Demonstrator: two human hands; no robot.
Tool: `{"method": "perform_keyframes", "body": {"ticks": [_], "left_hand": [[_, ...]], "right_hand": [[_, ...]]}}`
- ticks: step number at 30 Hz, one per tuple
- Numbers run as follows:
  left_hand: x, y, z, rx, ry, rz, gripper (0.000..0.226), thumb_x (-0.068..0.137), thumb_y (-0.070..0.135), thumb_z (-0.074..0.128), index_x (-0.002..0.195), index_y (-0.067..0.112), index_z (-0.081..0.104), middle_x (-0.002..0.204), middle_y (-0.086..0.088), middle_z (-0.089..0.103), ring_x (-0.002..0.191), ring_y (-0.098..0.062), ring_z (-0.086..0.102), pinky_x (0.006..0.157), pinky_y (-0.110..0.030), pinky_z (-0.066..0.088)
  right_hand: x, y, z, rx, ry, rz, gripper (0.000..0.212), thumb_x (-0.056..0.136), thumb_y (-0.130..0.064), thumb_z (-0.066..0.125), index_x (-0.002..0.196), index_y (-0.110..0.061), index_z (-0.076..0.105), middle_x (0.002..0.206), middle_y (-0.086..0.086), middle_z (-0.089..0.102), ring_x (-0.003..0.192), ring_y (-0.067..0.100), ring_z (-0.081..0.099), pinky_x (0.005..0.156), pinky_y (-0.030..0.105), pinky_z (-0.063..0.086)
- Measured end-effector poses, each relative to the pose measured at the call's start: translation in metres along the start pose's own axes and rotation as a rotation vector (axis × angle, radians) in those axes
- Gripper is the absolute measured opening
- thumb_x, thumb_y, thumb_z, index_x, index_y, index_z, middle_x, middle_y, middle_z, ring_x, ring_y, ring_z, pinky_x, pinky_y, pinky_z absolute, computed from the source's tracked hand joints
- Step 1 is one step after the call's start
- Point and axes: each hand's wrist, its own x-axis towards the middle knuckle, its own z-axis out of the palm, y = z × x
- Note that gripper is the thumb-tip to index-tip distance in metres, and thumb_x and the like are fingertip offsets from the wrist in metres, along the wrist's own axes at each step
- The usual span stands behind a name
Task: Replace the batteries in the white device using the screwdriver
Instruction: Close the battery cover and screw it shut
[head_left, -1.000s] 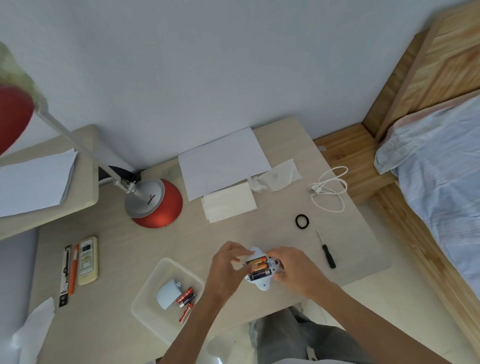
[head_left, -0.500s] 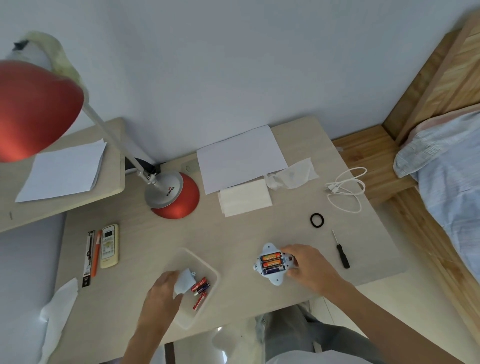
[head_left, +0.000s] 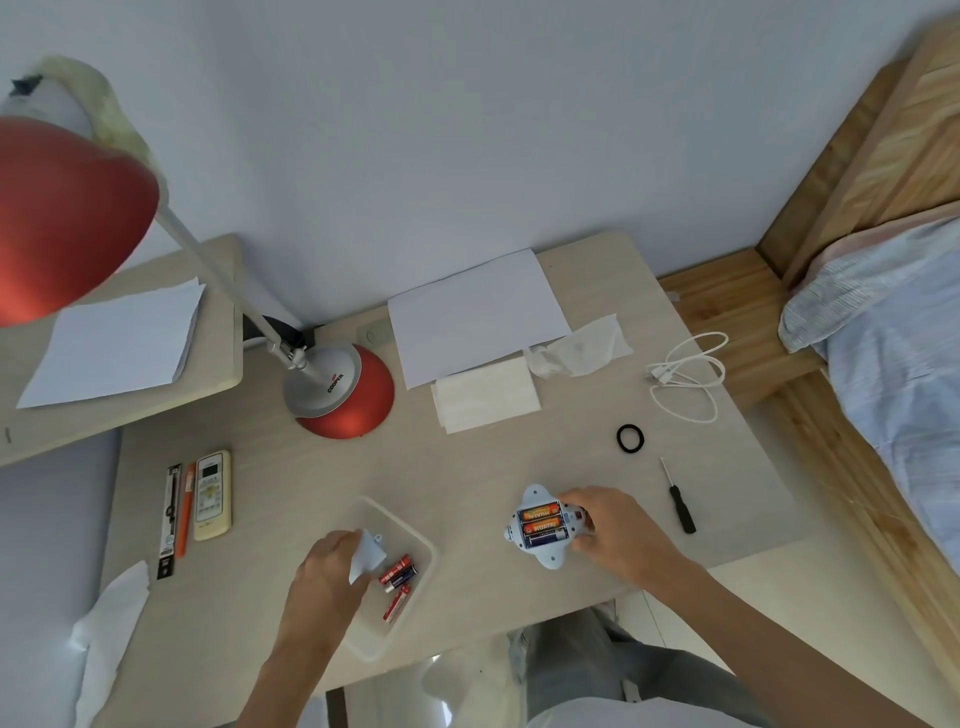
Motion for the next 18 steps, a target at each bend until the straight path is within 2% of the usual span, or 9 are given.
{"method": "perform_keyframes", "body": {"ticks": [3,7,10,13,15,18], "left_hand": [[-0.007,0.024,-0.023,-0.005,0.019,0.014,0.046,0.076,0.022,0.092,0.119,0.018,0.076,0.110,0.002,0.075,0.094,-0.022,0.071,0.081,-0.035,0.060],[-0.014,0.078,-0.050,-0.064,0.034,0.156,0.040,0.070,0.022,0.090,0.107,0.028,0.076,0.101,0.013,0.071,0.088,-0.016,0.069,0.074,-0.029,0.056],[-0.010,0.127,-0.051,-0.167,0.017,0.313,0.052,0.071,0.021,0.091,0.121,0.024,0.075,0.116,0.012,0.071,0.101,-0.010,0.068,0.089,-0.025,0.055],[0.002,0.169,-0.032,-0.274,-0.028,0.382,0.057,0.076,0.022,0.090,0.131,0.021,0.073,0.125,0.009,0.070,0.109,-0.008,0.065,0.100,-0.024,0.051],[0.008,0.196,-0.018,-0.329,-0.070,0.391,0.056,0.075,0.019,0.088,0.130,0.019,0.073,0.124,0.007,0.071,0.107,-0.009,0.066,0.097,-0.022,0.051],[0.014,0.219,-0.002,-0.383,-0.134,0.385,0.056,0.075,0.025,0.086,0.129,0.020,0.073,0.126,0.008,0.071,0.107,-0.011,0.067,0.093,-0.019,0.050]], "right_hand": [[0.001,0.002,0.002,0.002,0.000,0.009,0.043,0.088,-0.027,0.078,0.129,-0.032,0.065,0.110,-0.014,0.071,0.099,0.005,0.067,0.092,0.027,0.060],[0.001,0.002,0.006,0.002,0.002,0.021,0.045,0.089,-0.029,0.079,0.131,-0.034,0.064,0.113,-0.015,0.070,0.101,0.004,0.066,0.095,0.024,0.058],[0.001,0.001,0.007,0.018,0.007,0.015,0.043,0.088,-0.027,0.079,0.128,-0.035,0.065,0.110,-0.017,0.070,0.098,0.000,0.064,0.093,0.022,0.057],[0.002,0.002,0.008,0.004,0.015,0.018,0.044,0.086,-0.026,0.077,0.127,-0.036,0.065,0.107,-0.018,0.069,0.095,-0.001,0.063,0.089,0.016,0.052],[0.002,0.003,0.009,-0.002,0.031,0.022,0.045,0.083,-0.026,0.076,0.125,-0.035,0.066,0.103,-0.018,0.067,0.090,-0.001,0.059,0.082,0.012,0.044],[0.002,0.001,0.007,0.011,0.035,0.034,0.035,0.081,-0.022,0.073,0.114,-0.033,0.067,0.095,-0.017,0.063,0.084,0.001,0.055,0.077,0.015,0.040]]}}
